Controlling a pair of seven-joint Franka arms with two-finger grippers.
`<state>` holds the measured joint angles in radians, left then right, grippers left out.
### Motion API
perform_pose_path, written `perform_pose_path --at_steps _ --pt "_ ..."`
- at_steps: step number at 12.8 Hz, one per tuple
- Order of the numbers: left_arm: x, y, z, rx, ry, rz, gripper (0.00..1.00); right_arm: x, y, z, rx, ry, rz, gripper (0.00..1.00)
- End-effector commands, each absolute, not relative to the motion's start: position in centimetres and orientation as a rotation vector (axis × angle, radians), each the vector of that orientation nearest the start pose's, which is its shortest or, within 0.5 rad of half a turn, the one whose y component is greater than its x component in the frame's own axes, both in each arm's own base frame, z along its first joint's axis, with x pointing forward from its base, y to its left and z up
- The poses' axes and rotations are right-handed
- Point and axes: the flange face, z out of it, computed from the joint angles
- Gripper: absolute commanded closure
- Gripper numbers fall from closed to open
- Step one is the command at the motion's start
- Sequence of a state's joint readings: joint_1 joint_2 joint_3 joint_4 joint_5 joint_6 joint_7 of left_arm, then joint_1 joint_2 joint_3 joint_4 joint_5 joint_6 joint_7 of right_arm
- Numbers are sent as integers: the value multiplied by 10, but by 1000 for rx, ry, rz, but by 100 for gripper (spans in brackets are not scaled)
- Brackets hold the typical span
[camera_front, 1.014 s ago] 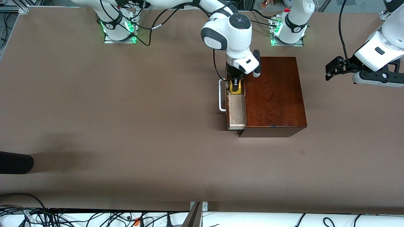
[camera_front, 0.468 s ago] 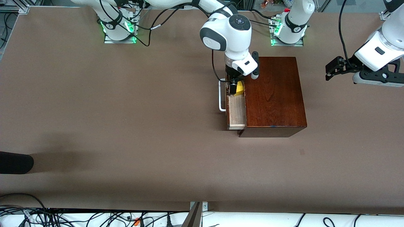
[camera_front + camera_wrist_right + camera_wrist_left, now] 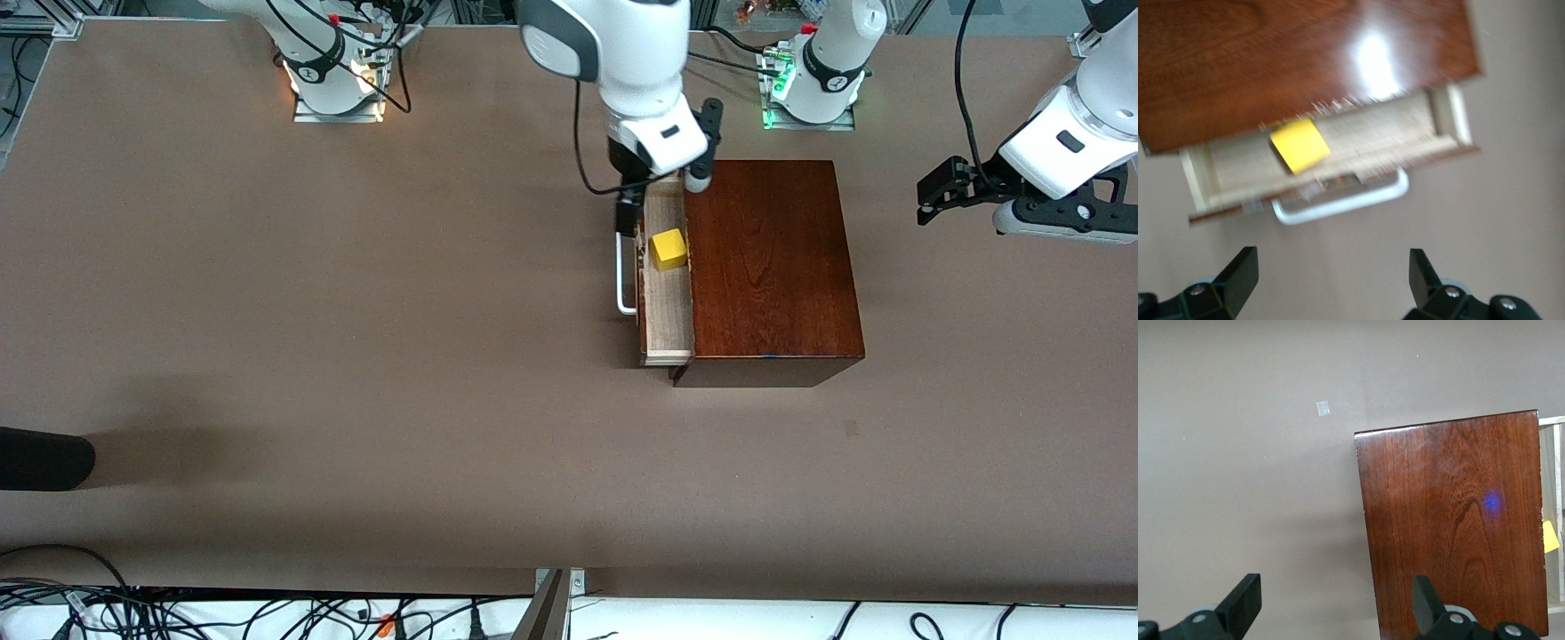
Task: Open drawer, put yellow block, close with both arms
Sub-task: 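Withdraw the right gripper to rest while the left gripper approaches the drawer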
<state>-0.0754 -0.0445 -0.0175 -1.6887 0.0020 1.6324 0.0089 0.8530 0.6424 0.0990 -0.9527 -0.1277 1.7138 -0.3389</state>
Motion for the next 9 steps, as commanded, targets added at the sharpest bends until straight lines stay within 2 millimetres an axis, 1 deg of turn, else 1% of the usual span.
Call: perform_pose_path --at_steps 1,2,3,4,5,6,7,8,9 --pt "538 -50 608 -3130 190 17 0 506 496 572 -2655 -1682 -172 0" --pt "538 -50 608 -3130 190 17 0 531 457 592 -2699 -1598 -208 0" --pt "538 -50 608 -3130 190 19 0 545 415 620 -2742 -1510 -229 0" --pt "538 -50 608 -3130 190 17 0 555 374 627 -2803 -1433 -128 0" --pt "538 -50 608 -3130 190 17 0 568 327 640 -2869 -1328 -86 0" --pt "538 -50 608 -3130 193 17 0 583 282 646 -2899 -1188 -72 0" --pt "538 -50 608 -3130 193 17 0 593 237 652 -2906 -1043 -62 0" --pt "538 -50 608 -3130 193 17 0 594 200 654 -2909 -935 -47 0" --pt "538 -50 608 -3130 193 17 0 590 169 655 -2916 -848 -35 0"
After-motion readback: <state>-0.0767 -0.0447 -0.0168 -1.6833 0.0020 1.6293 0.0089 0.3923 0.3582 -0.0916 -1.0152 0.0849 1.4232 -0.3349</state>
